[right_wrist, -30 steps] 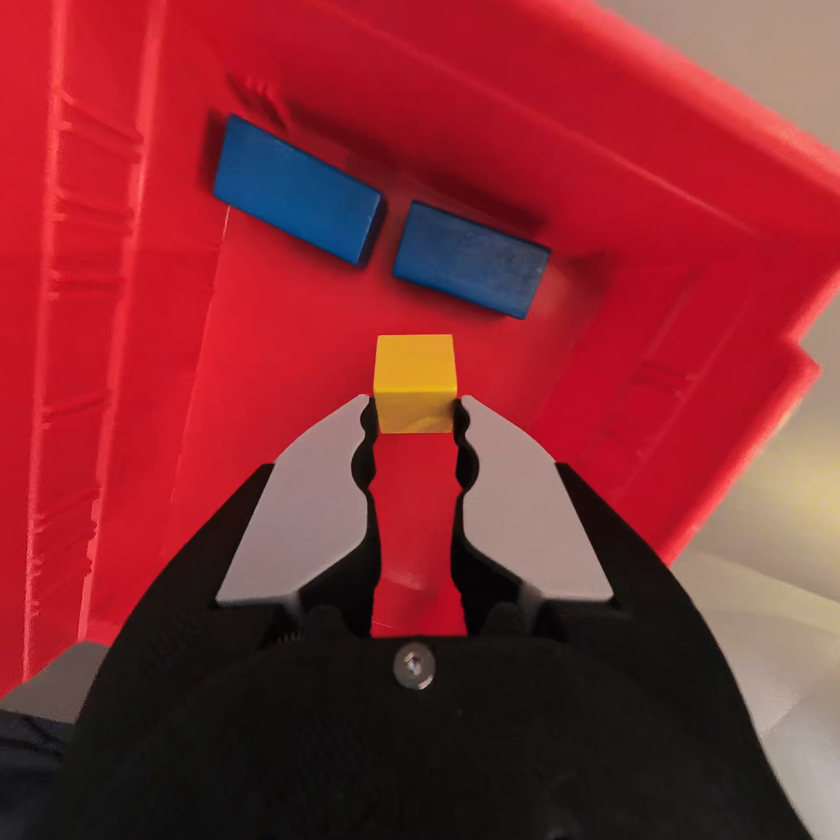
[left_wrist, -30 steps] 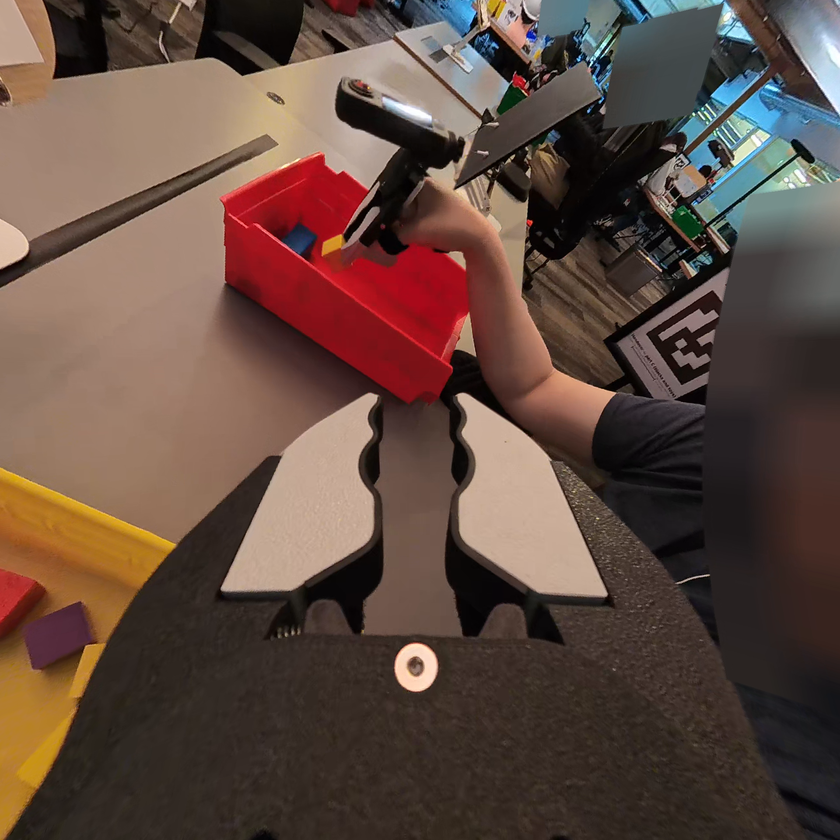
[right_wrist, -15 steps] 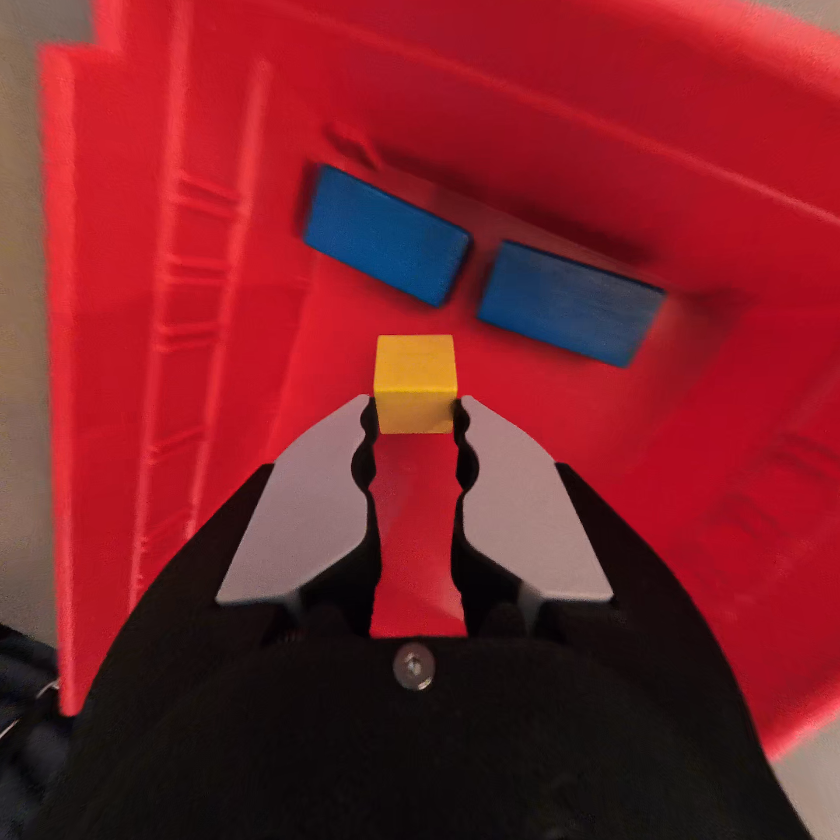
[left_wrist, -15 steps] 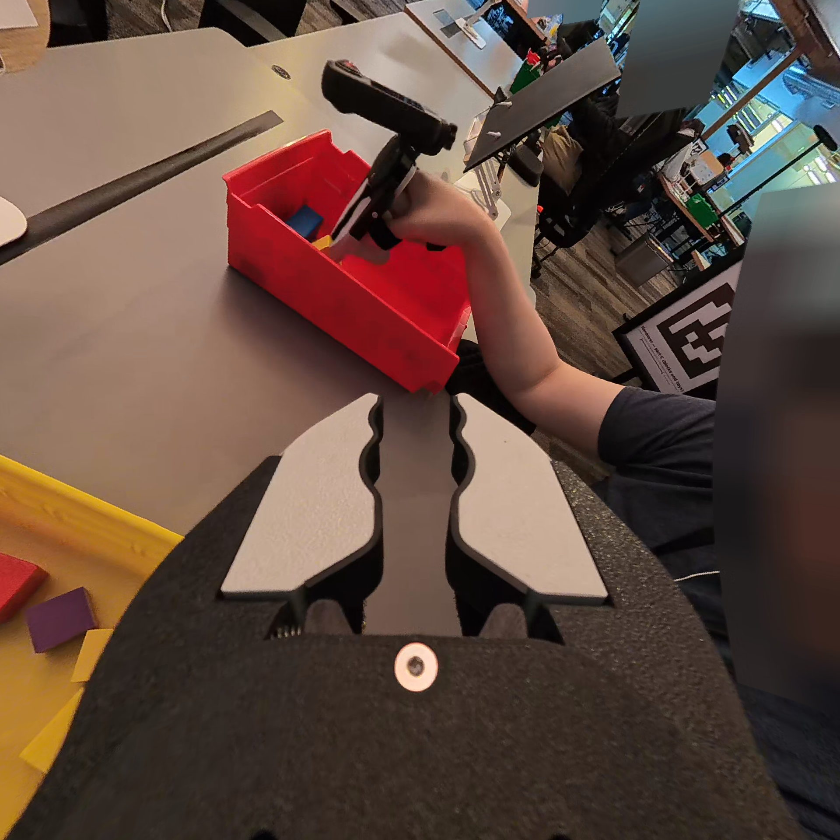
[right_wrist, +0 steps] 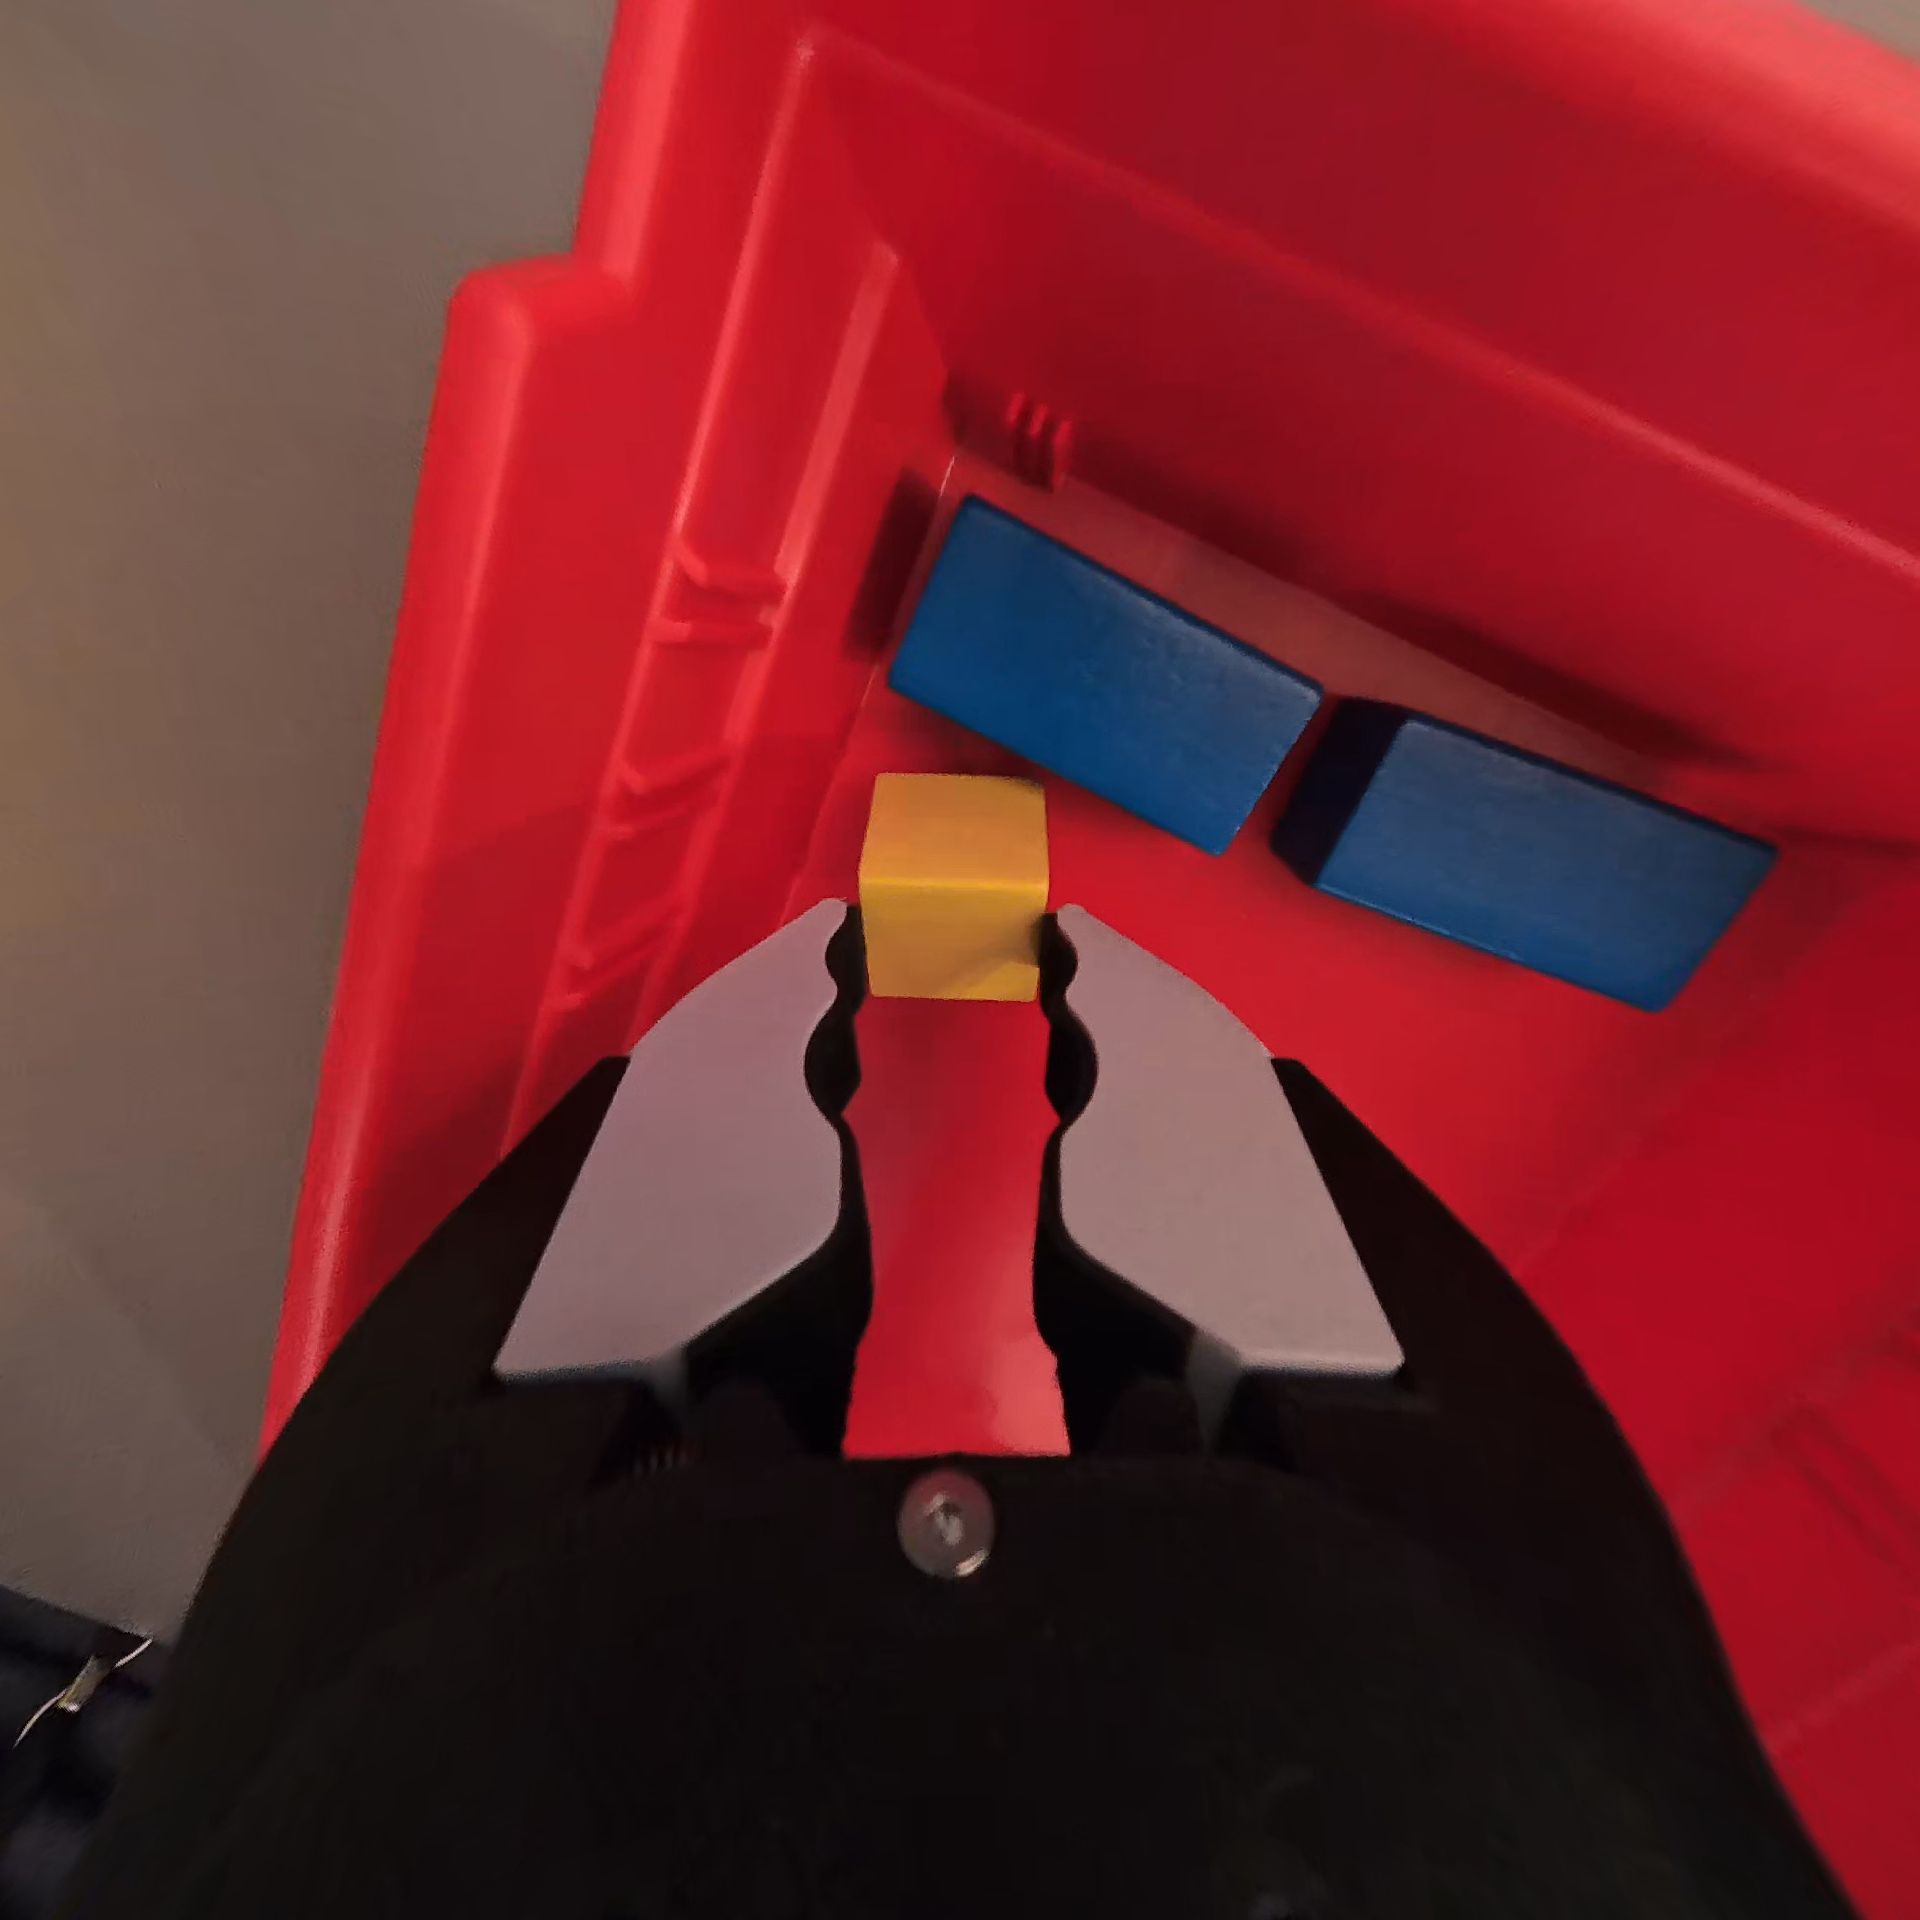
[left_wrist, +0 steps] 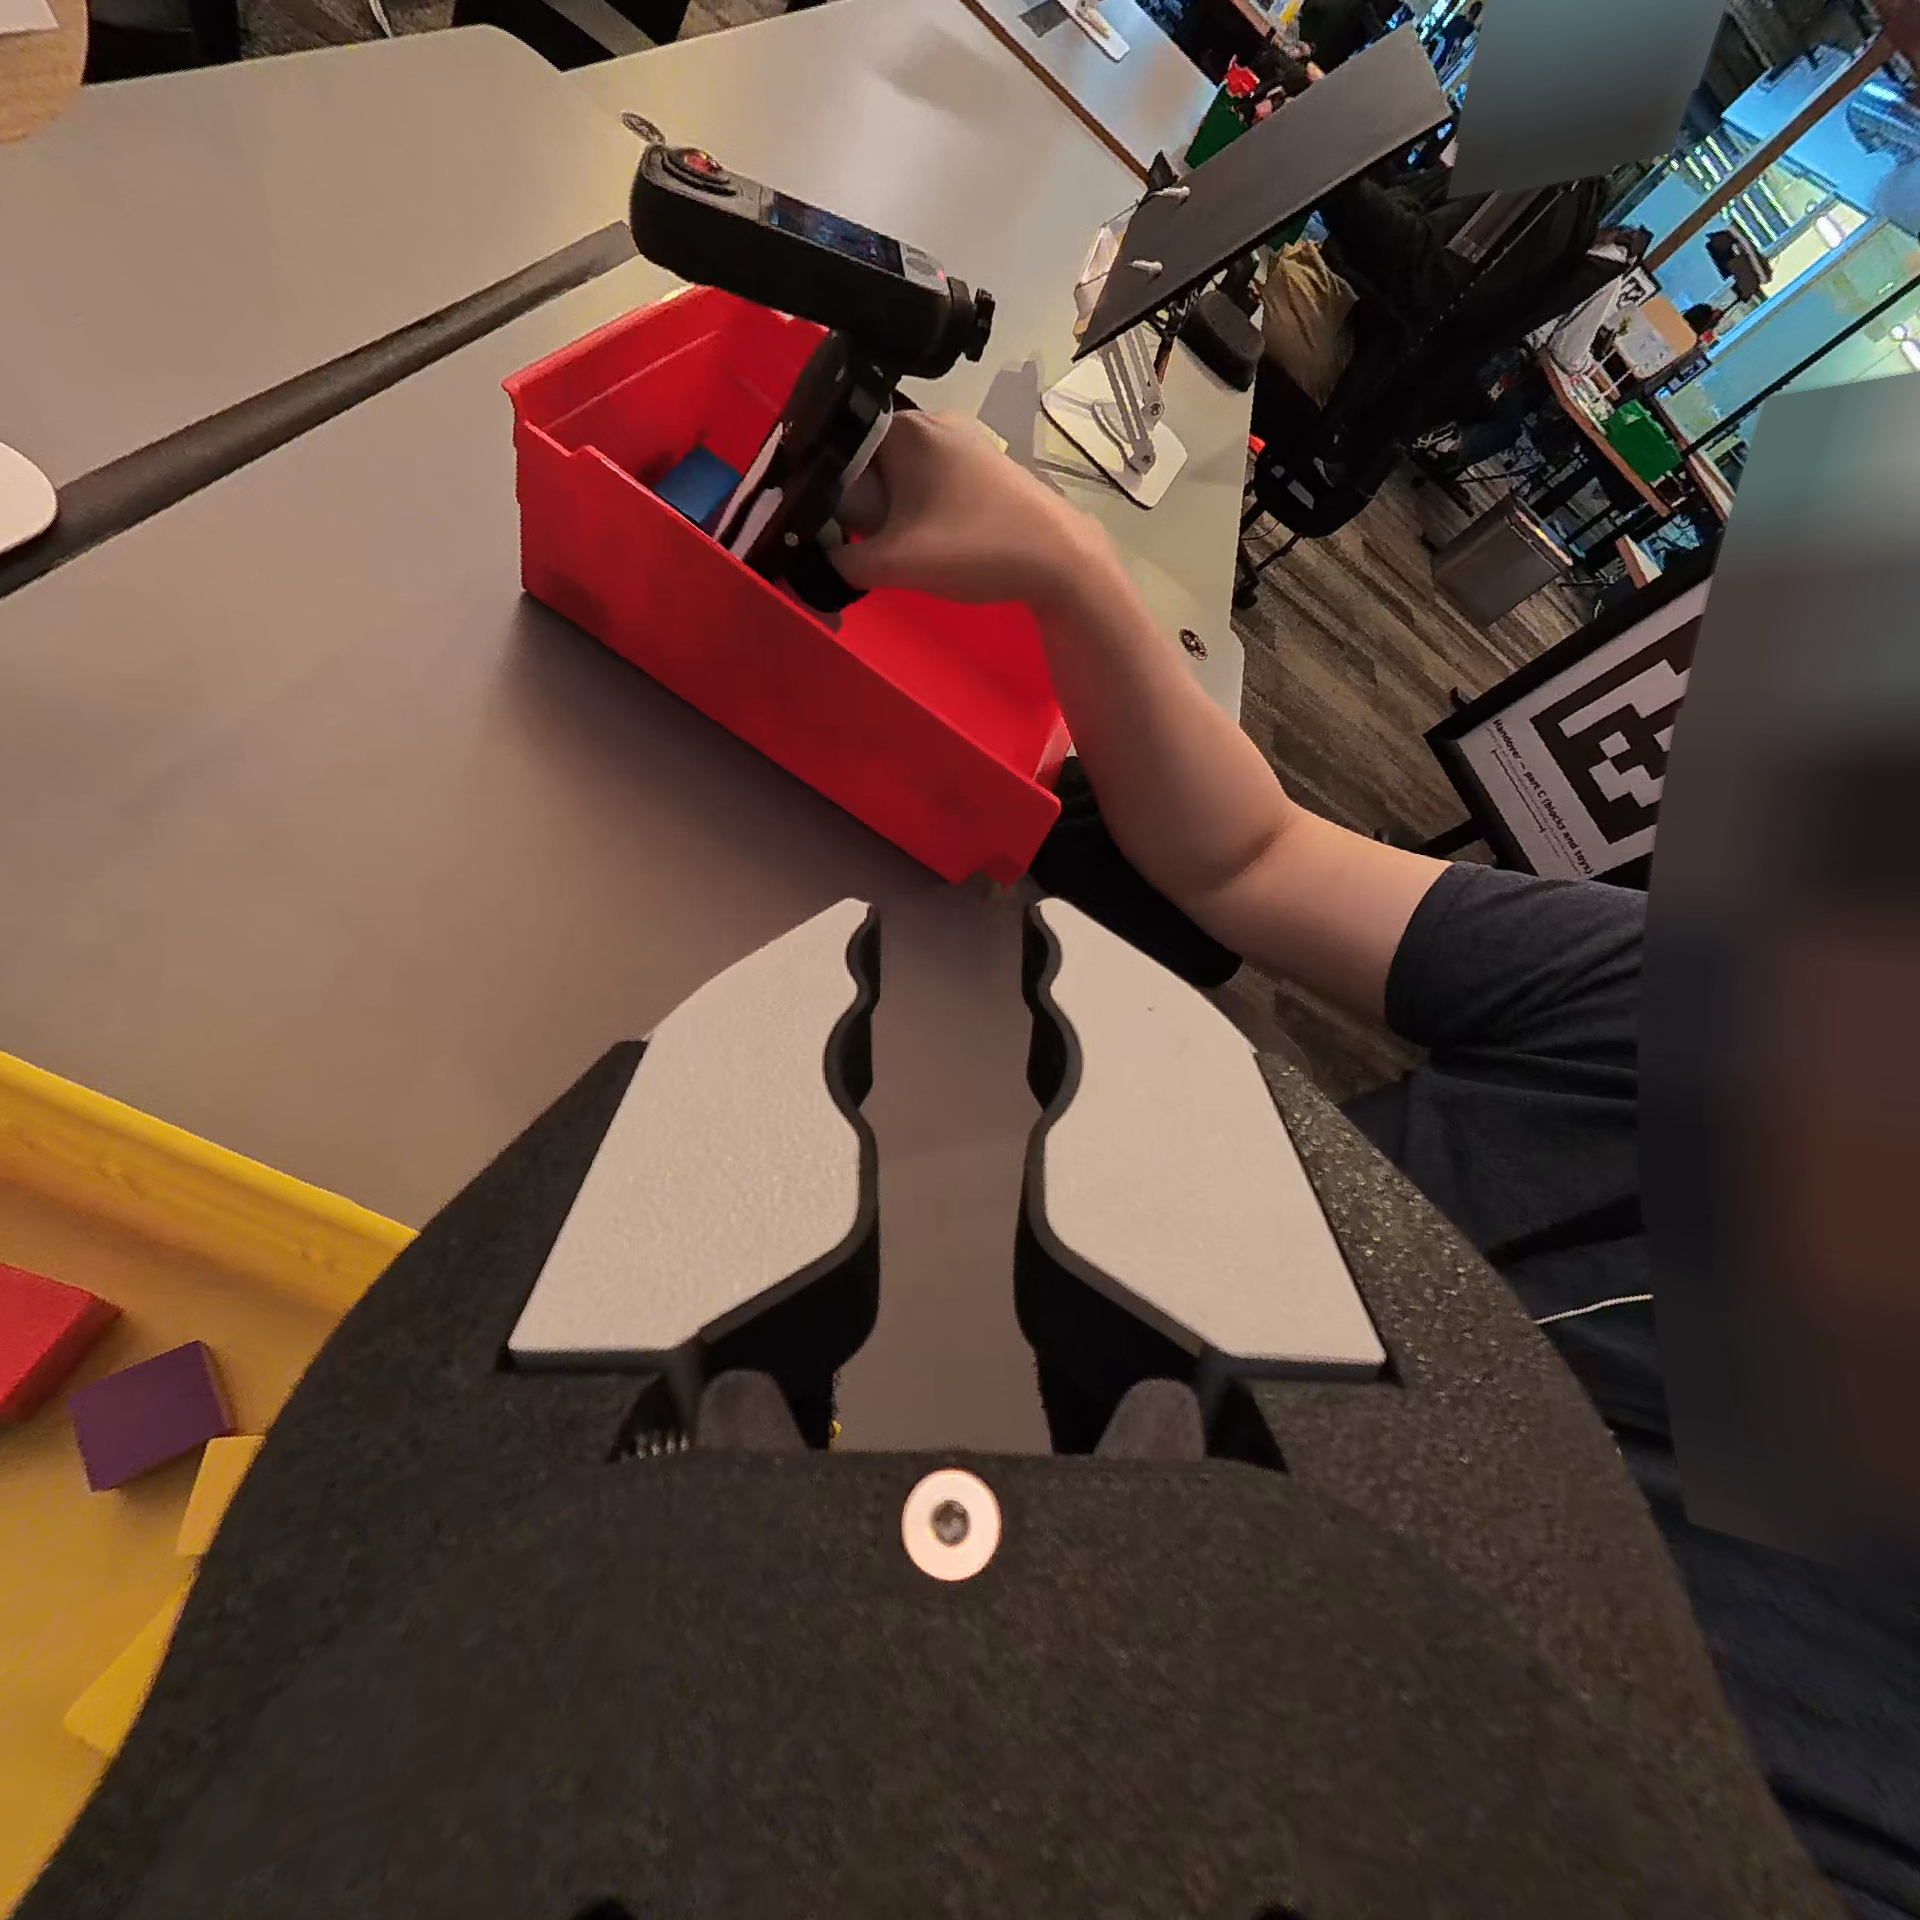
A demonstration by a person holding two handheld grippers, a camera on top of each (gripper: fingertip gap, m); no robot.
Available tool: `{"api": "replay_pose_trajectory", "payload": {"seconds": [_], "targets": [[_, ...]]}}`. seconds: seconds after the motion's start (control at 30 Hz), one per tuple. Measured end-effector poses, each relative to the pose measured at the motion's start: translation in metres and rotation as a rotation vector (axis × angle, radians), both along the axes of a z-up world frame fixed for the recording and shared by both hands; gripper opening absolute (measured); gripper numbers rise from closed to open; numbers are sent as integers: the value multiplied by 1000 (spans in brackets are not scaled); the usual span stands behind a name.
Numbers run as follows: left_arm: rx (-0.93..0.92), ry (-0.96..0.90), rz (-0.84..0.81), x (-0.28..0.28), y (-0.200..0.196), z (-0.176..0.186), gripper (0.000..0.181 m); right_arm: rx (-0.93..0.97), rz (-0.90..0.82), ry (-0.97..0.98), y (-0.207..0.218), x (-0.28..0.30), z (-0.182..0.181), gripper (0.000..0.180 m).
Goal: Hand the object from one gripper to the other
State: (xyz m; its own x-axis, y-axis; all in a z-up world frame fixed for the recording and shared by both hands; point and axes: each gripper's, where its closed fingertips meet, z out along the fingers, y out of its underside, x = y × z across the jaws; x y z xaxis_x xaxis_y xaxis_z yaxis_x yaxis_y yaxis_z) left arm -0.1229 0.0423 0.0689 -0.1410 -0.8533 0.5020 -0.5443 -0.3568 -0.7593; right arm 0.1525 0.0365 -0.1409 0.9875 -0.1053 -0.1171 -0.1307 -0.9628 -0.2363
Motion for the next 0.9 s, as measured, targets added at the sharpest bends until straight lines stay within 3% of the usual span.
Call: {"api": "replay_pose_trajectory", "payload": {"seconds": [0.67, 0.8, 0.9], "targets": [[1, 28, 4, -5, 3, -4, 25, 53, 26, -44, 10, 1, 4, 35], [57, 117, 76, -24, 24, -17, 25, 83, 50, -51, 8, -1, 20, 41], [119, 262, 249, -50, 64, -41, 26, 136, 65, -46, 5, -2, 40, 43]]}}
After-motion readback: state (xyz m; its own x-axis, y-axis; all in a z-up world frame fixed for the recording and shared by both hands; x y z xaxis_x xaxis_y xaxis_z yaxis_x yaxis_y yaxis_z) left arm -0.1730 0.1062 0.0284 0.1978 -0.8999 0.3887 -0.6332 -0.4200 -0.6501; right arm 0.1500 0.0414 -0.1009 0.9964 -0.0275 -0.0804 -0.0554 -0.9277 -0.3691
